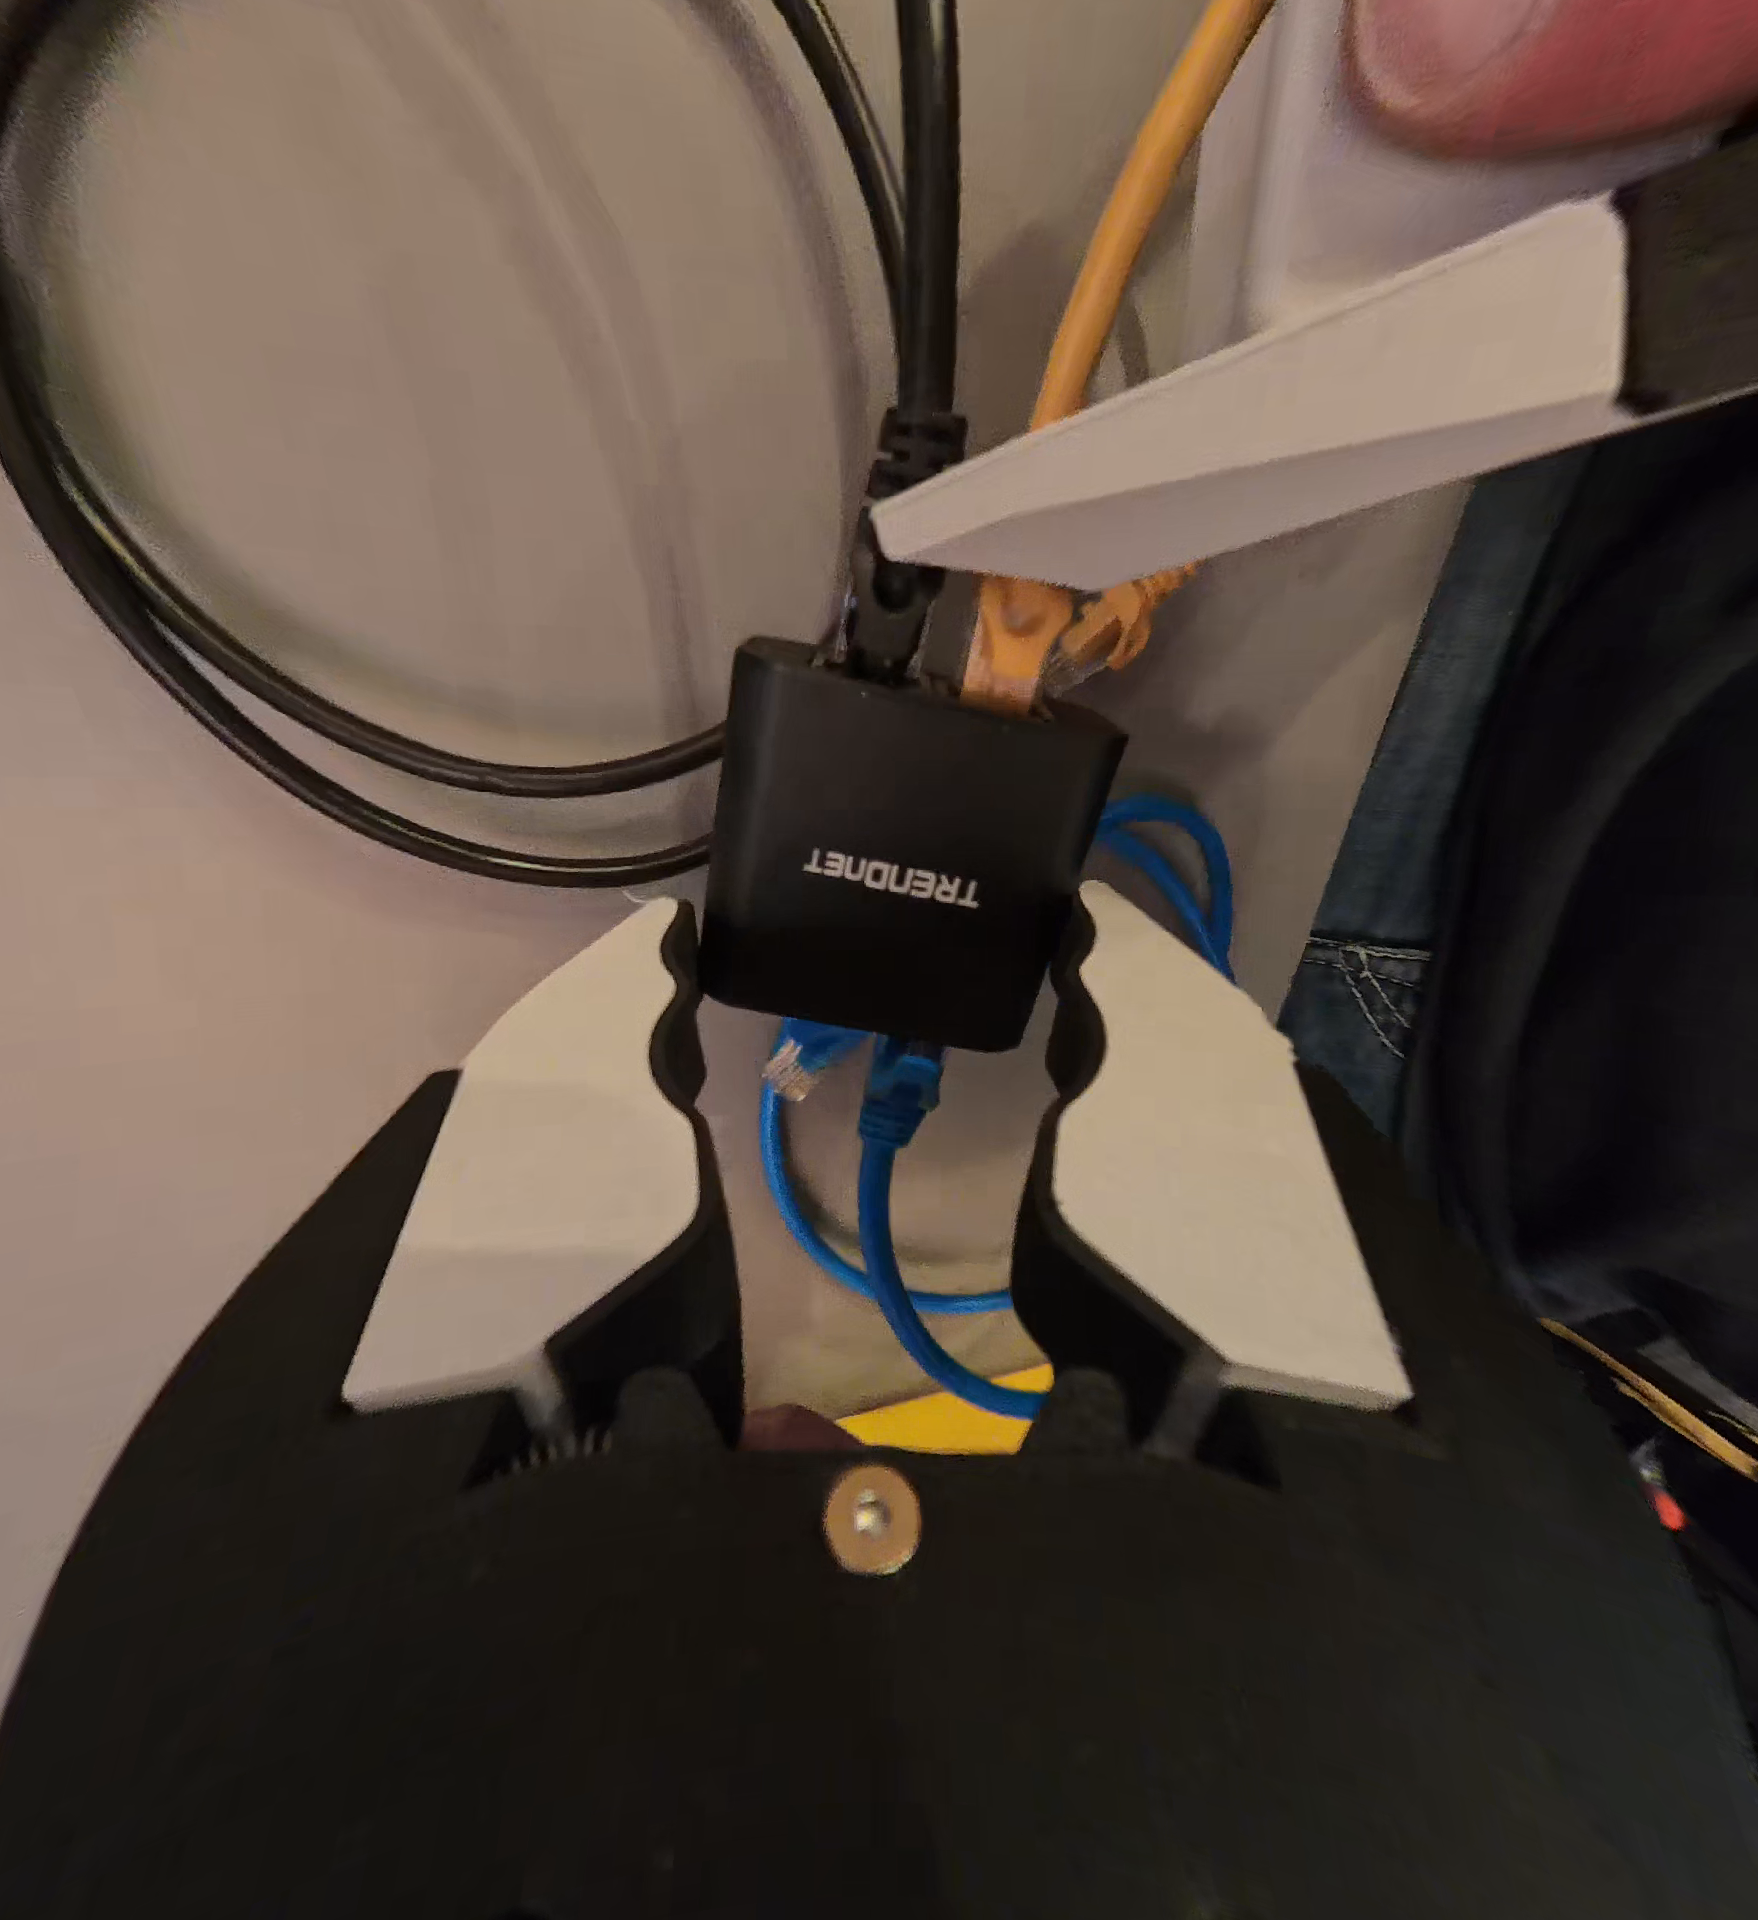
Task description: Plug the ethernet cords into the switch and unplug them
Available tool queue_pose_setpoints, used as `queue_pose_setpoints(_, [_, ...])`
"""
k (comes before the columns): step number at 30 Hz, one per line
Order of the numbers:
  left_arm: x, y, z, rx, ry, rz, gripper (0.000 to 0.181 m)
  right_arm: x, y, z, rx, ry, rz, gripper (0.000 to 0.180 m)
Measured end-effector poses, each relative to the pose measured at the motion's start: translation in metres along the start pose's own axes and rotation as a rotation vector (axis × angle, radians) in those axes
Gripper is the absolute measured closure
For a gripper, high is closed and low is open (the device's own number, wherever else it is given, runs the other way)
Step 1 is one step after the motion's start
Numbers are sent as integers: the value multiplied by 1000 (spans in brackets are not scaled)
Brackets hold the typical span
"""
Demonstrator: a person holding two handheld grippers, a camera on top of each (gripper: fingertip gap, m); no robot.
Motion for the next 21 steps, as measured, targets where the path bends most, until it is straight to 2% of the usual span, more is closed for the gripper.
queue_pose_setpoints(1, [-1,-1,1,5,-5,18,116,2,-3,-1,6,-10,15,163])
queue_pose_setpoints(6, [4,-3,0,-3,-72,6,117,5,-9,4,9,-19,19,171])
queue_pose_setpoints(11, [27,-19,-3,-119,-177,-137,93,12,-28,20,-125,-61,56,172])
queue_pose_setpoints(16, [63,-31,3,-164,-387,-280,76,22,-42,35,-222,-133,104,172])
queue_pose_setpoints(19, [66,-34,2,-153,-440,-239,75,27,-44,30,-212,-202,132,172])
queue_pose_setpoints(21, [56,-34,-2,-169,-394,-218,72,28,-41,21,-156,-228,132,172])
Point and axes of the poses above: each gripper's, where its closed fingertips meet, x back along the fingers, z out of its underside, y = z × x across the jaws, the point moved 9 cm from there along x, back along the fingers, and after that the axes turned 9 degrees about -y, right-handed, at the moved point
